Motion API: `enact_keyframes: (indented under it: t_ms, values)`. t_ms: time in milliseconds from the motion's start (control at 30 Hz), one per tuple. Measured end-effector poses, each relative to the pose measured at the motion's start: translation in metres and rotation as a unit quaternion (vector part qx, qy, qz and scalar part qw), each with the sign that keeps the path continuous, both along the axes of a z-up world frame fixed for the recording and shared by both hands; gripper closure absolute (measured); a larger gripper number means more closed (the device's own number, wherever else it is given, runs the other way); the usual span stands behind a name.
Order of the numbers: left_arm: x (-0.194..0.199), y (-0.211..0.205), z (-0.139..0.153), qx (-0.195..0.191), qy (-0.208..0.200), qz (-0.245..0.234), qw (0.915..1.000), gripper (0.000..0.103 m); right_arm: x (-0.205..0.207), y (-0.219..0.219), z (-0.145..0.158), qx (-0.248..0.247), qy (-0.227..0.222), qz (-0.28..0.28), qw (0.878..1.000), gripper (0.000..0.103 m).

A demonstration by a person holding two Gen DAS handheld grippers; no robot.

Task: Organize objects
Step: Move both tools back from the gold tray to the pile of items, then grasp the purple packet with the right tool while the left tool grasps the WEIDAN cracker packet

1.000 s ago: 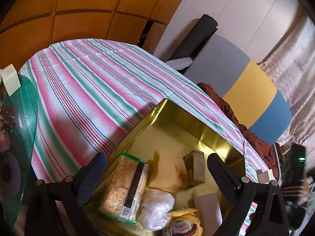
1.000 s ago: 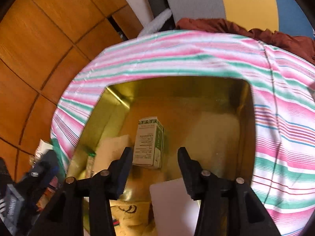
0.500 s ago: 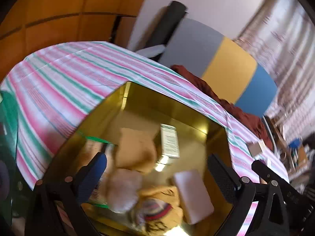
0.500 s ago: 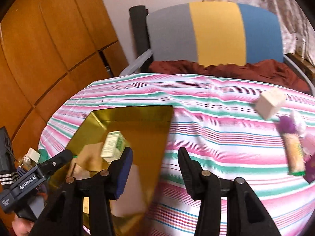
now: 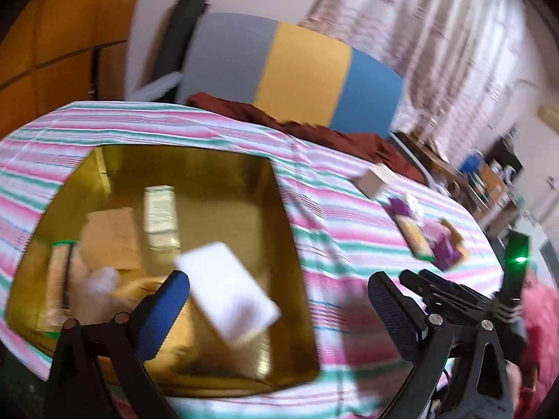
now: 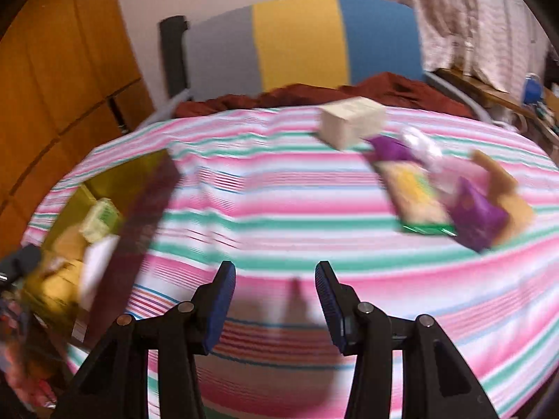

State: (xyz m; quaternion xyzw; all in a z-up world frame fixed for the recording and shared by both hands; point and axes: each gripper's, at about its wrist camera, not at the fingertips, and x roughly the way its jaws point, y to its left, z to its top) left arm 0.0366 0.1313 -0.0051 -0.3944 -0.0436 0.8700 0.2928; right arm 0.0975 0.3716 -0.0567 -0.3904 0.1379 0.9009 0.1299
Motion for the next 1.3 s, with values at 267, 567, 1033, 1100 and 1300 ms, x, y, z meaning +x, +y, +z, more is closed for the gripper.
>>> enact_keyframes:
  t_ms: [267, 567, 1033, 1100, 1300]
  values:
    - [0.028, 0.037, -0.004, 0.002, -0.013, -0.041, 0.9991, 0.0, 0.038, 0.081, 0.002, 0.049, 0.012, -0.092, 0.994, 0.055]
    - [0.051, 0.06, -0.019, -0.023, -0.047, -0.062, 0.9967, 0.0, 0.004, 0.152, 0.005, 0.051, -0.009, -0.116, 0.992, 0.055]
    - [0.055, 0.061, -0.017, -0.033, -0.036, -0.045, 0.9978, 0.0, 0.028, 0.135, 0.007, 0.016, 0.026, -0.111, 0.993, 0.054]
    - [0.058, 0.062, -0.013, -0.032, -0.02, -0.044, 0.9983, 0.0, 0.023, 0.14, -0.003, 0.009, 0.009, -0.11, 0.994, 0.054]
    - [0.061, 0.071, -0.011, -0.041, -0.019, -0.06, 0.9971, 0.0, 0.011, 0.148, -0.024, 0.024, -0.013, -0.108, 0.994, 0.049]
